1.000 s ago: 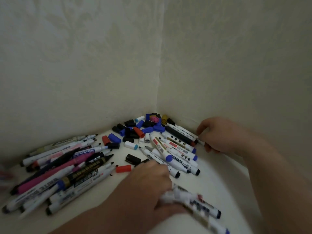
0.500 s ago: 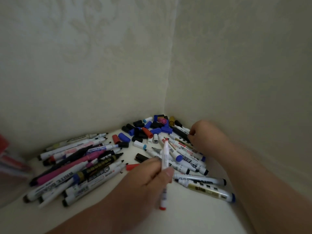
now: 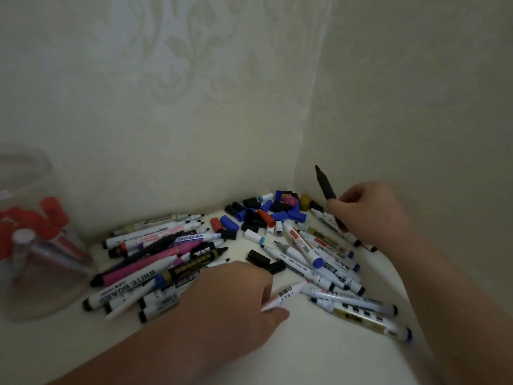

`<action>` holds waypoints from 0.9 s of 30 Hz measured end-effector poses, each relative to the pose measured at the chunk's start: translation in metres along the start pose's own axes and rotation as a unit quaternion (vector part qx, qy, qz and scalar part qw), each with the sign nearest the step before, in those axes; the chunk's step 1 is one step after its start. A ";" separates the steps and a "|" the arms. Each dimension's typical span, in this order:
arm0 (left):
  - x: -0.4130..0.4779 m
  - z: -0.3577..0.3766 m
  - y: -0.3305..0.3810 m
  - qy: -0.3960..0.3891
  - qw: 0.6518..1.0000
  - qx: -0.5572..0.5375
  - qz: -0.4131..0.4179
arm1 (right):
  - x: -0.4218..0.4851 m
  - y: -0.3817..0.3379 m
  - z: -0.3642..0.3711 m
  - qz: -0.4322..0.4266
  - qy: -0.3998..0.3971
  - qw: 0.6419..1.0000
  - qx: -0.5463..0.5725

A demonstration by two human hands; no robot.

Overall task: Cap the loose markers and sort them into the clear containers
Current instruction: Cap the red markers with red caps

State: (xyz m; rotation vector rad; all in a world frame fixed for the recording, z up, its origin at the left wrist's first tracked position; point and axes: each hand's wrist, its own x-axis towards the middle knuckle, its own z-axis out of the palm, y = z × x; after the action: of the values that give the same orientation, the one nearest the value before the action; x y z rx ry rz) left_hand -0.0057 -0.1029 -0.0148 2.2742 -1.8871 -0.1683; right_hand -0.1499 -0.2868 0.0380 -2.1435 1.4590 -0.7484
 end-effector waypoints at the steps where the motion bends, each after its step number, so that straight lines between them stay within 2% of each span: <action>1: 0.000 -0.001 -0.002 -0.001 1.000 0.004 0.000 | -0.006 -0.002 0.001 0.009 -0.020 0.997 0.072; 3: 0.000 -0.002 -0.005 0.008 1.000 0.006 -0.004 | -0.015 -0.001 0.007 0.028 -0.096 0.979 0.178; 5: -0.002 -0.003 -0.005 0.024 1.000 -0.012 0.001 | -0.021 0.001 0.011 0.028 -0.169 0.959 0.224; 7: -0.001 -0.002 -0.003 0.075 0.994 -0.076 0.005 | -0.026 0.001 0.012 0.011 -0.217 0.940 0.262; 8: -0.001 -0.002 -0.001 0.106 0.983 -0.149 -0.001 | -0.030 -0.001 0.012 -0.005 -0.239 0.931 0.274; 9: -0.001 -0.004 0.001 0.127 0.958 -0.257 -0.014 | -0.035 -0.005 0.011 -0.026 -0.263 0.924 0.276; 11: 0.000 -0.005 0.003 0.141 0.879 -0.454 -0.046 | -0.048 -0.015 0.014 -0.080 -0.305 0.918 0.242; 12: 0.001 -0.004 0.003 0.142 0.852 -0.501 -0.054 | -0.055 -0.020 0.017 -0.105 -0.319 0.917 0.214; 14: 0.005 -0.002 0.003 0.161 0.822 -0.544 -0.058 | -0.066 -0.028 0.022 -0.139 -0.334 0.918 0.162; 16: 0.008 -0.002 0.001 0.205 0.786 -0.579 -0.077 | -0.067 -0.032 0.025 -0.156 -0.325 0.920 0.151; 17: 0.010 0.000 -0.003 0.223 0.762 -0.600 -0.093 | -0.061 -0.032 0.026 -0.153 -0.295 0.930 0.158; 19: 0.012 0.002 -0.009 0.241 0.716 -0.646 -0.110 | -0.040 -0.031 0.031 -0.131 -0.185 0.965 0.133; 21: 0.014 0.003 -0.012 0.239 0.693 -0.672 -0.103 | -0.015 -0.033 0.039 -0.136 -0.109 0.984 0.026; 24: 0.014 0.002 -0.011 0.222 0.631 -0.739 -0.076 | 0.014 -0.040 0.060 -0.167 -0.121 0.975 -0.082; 27: 0.012 0.003 -0.011 0.216 0.603 -0.767 -0.046 | 0.029 -0.051 0.081 -0.173 -0.145 0.958 -0.179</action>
State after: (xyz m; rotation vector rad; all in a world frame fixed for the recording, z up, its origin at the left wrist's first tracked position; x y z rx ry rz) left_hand 0.0066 -0.1134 -0.0202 0.9371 -0.6161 -0.7779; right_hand -0.0528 -0.2919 0.0145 -2.6937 1.1440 -0.2687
